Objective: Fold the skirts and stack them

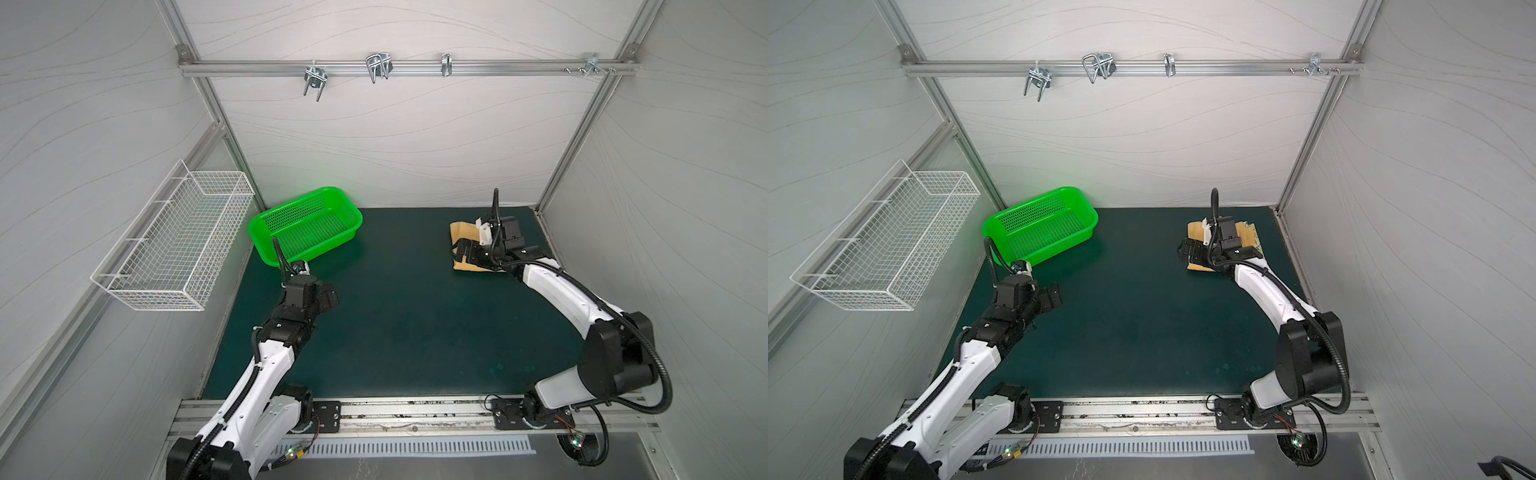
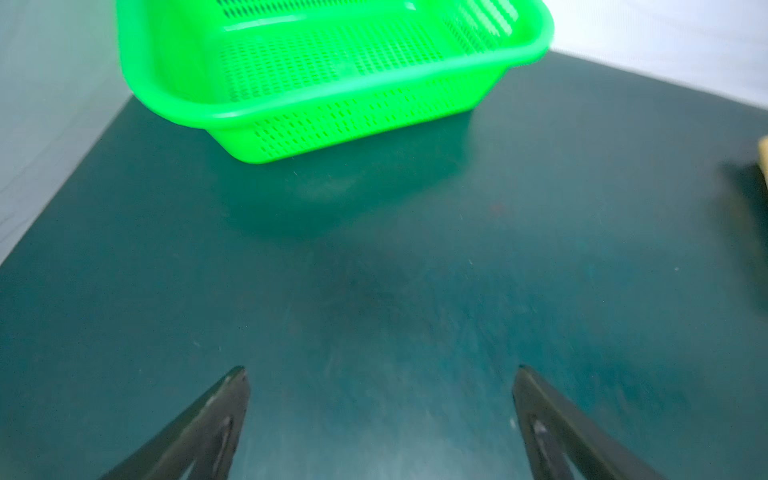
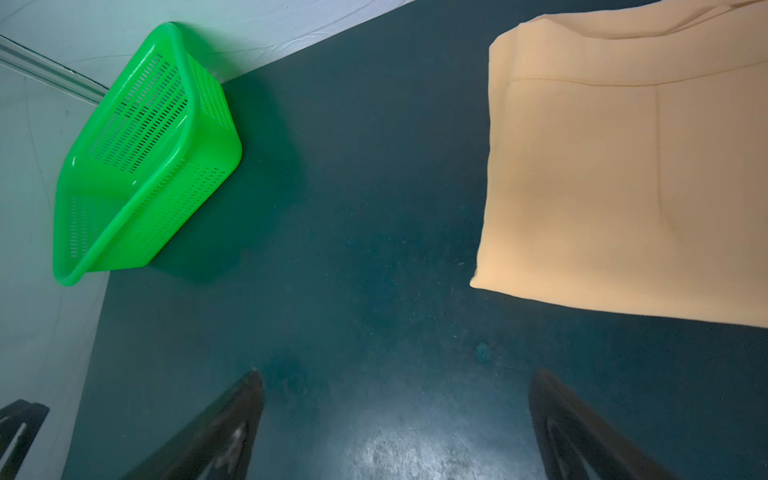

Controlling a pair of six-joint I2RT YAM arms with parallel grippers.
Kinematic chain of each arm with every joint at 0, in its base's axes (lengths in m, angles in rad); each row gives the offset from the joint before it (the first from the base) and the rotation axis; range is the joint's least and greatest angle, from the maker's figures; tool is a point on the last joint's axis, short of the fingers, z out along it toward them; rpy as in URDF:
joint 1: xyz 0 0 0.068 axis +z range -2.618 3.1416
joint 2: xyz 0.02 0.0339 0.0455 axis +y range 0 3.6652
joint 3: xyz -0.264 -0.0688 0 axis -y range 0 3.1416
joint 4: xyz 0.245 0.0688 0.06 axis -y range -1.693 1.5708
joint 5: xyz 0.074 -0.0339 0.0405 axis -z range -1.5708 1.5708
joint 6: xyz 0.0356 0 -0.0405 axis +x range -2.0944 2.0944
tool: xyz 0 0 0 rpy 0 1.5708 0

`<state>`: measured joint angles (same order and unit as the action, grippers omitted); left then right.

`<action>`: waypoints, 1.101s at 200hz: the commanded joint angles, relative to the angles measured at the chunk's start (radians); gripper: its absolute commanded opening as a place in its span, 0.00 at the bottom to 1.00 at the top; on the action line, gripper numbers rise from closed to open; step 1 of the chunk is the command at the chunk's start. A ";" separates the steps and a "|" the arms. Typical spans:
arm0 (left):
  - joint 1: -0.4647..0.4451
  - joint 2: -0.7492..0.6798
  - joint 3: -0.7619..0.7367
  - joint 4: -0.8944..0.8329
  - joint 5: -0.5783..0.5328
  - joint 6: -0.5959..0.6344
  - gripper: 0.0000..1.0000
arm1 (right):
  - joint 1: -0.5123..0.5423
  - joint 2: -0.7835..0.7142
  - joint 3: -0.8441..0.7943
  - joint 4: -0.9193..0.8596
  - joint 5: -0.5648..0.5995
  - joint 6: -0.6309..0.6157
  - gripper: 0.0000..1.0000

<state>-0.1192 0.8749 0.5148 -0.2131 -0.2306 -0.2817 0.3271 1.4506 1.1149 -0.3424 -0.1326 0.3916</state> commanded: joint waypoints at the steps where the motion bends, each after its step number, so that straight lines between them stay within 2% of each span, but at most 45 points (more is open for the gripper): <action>1: 0.103 0.041 -0.018 0.215 -0.003 -0.022 0.99 | -0.002 -0.076 -0.061 0.033 0.072 -0.068 0.99; 27: 0.182 0.146 -0.022 0.287 0.020 -0.009 0.99 | 0.000 -0.158 -0.195 0.141 0.137 -0.148 0.99; 48: 0.185 0.223 -0.098 0.505 0.053 0.045 0.99 | 0.001 -0.231 -0.325 0.277 0.208 -0.244 0.99; 61: 0.185 0.264 -0.140 0.608 0.024 0.074 0.99 | 0.001 -0.275 -0.406 0.370 0.246 -0.284 0.99; 81: 0.192 0.322 -0.180 0.776 0.006 0.110 0.99 | 0.001 -0.309 -0.473 0.438 0.312 -0.289 0.99; 120: 0.196 0.511 -0.268 1.219 0.118 0.176 0.99 | 0.000 -0.283 -0.495 0.418 0.445 -0.297 0.99; 146: 0.205 0.687 -0.266 1.405 0.177 0.192 0.99 | -0.001 -0.294 -0.558 0.495 0.473 -0.314 0.99; 151: 0.204 0.690 -0.255 1.388 0.196 0.198 0.99 | -0.003 -0.297 -0.570 0.513 0.472 -0.321 0.99; 166: 0.204 0.637 -0.196 1.185 0.248 0.218 0.99 | -0.009 -0.306 -0.605 0.575 0.485 -0.343 0.99; 183: 0.205 0.680 -0.146 1.165 0.278 0.231 0.99 | -0.024 -0.293 -0.649 0.656 0.511 -0.363 0.99; 196: 0.202 0.666 -0.078 0.997 0.279 0.237 0.99 | -0.041 -0.264 -0.687 0.740 0.535 -0.387 0.99; 220: 0.193 0.678 -0.088 1.044 0.259 0.240 0.99 | -0.080 -0.193 -0.709 0.826 0.525 -0.382 0.99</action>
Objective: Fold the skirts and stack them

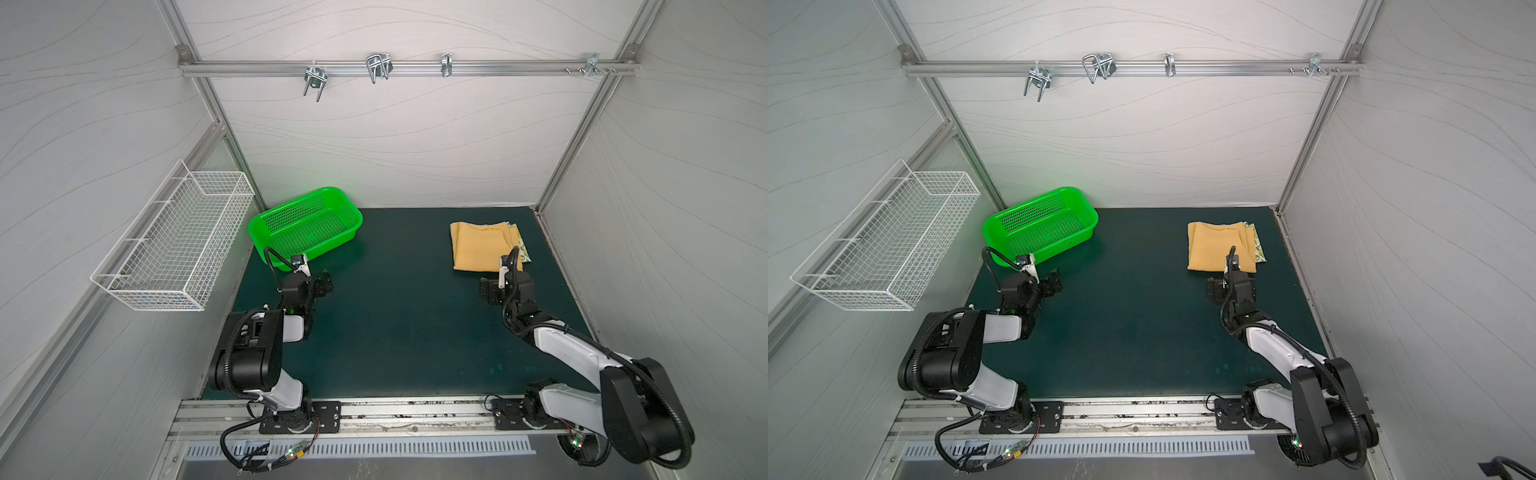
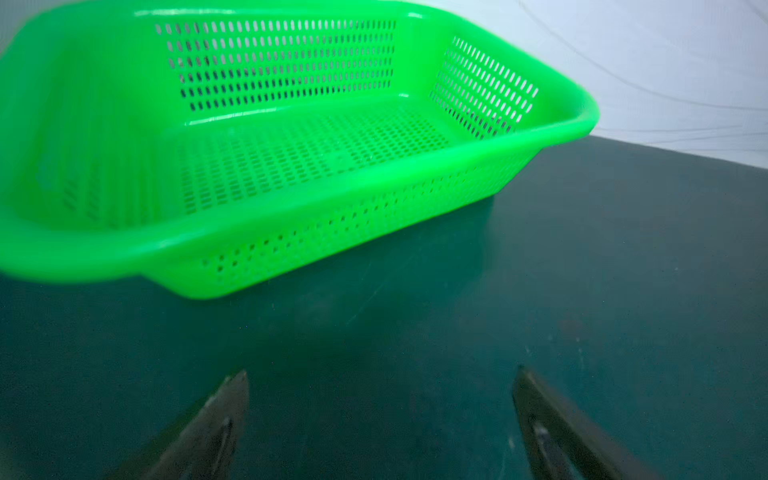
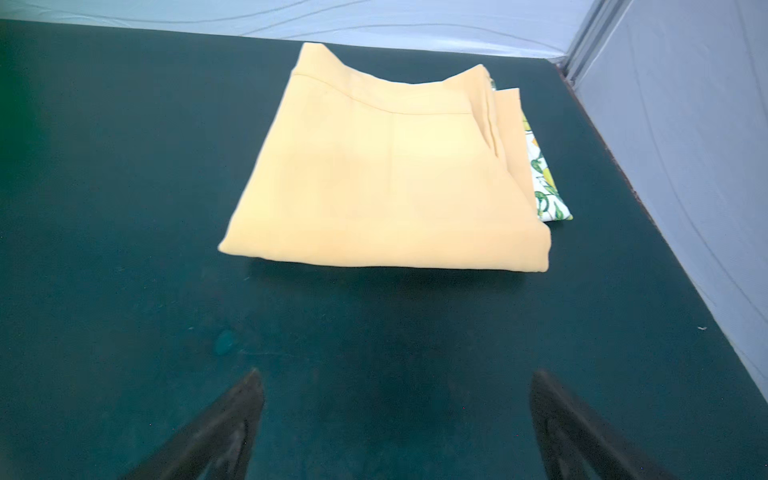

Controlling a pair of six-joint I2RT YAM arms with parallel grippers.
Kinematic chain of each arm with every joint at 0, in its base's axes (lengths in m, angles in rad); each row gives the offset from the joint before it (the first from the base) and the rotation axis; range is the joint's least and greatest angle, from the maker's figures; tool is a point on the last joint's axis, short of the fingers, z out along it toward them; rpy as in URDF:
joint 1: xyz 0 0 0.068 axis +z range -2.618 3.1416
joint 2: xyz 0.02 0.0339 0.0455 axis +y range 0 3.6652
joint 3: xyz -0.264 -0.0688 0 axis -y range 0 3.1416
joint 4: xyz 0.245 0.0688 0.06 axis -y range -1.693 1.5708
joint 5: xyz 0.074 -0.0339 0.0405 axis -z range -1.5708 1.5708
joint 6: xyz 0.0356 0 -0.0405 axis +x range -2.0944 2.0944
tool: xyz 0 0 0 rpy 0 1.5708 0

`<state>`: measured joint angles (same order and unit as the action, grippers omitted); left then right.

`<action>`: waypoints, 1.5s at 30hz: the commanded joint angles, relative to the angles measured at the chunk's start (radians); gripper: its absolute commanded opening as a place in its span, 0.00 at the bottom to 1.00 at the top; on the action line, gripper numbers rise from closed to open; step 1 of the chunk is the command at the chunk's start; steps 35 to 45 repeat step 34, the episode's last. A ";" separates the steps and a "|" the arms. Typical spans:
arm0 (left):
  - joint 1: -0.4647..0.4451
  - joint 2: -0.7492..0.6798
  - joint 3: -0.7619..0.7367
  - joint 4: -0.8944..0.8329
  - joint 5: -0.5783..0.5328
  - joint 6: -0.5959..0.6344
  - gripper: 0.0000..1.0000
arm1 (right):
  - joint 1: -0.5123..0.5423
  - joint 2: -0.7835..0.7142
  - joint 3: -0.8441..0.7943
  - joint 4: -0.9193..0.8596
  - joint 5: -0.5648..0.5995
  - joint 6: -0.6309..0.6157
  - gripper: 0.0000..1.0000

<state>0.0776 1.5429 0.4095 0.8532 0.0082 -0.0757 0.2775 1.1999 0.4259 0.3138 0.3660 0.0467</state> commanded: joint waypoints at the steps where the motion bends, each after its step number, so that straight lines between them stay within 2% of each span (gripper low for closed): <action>1: -0.005 0.009 0.018 -0.025 0.021 0.034 0.99 | -0.031 0.062 -0.022 0.176 0.027 -0.038 0.99; 3: -0.004 0.006 0.020 -0.034 0.021 0.034 0.99 | -0.045 0.113 -0.028 0.248 0.022 -0.051 0.99; 11: -0.006 0.008 0.019 -0.027 0.020 0.035 0.99 | -0.051 0.248 0.056 0.296 -0.125 -0.137 0.99; 12: -0.006 0.008 0.018 -0.025 0.019 0.035 0.99 | -0.055 0.276 0.052 0.337 -0.128 -0.133 0.99; 14: -0.006 0.008 0.018 -0.026 0.019 0.035 0.99 | -0.087 0.357 0.008 0.535 -0.137 -0.119 0.99; 16: -0.006 0.007 0.017 -0.027 0.019 0.035 0.99 | -0.149 0.332 0.041 0.398 -0.235 -0.057 0.99; 18: -0.007 0.007 0.018 -0.026 0.019 0.035 0.99 | -0.189 0.369 0.032 0.467 -0.293 -0.036 0.99; 45: -0.006 0.007 0.017 -0.026 0.018 0.035 0.99 | -0.188 0.379 0.030 0.464 -0.307 -0.040 0.99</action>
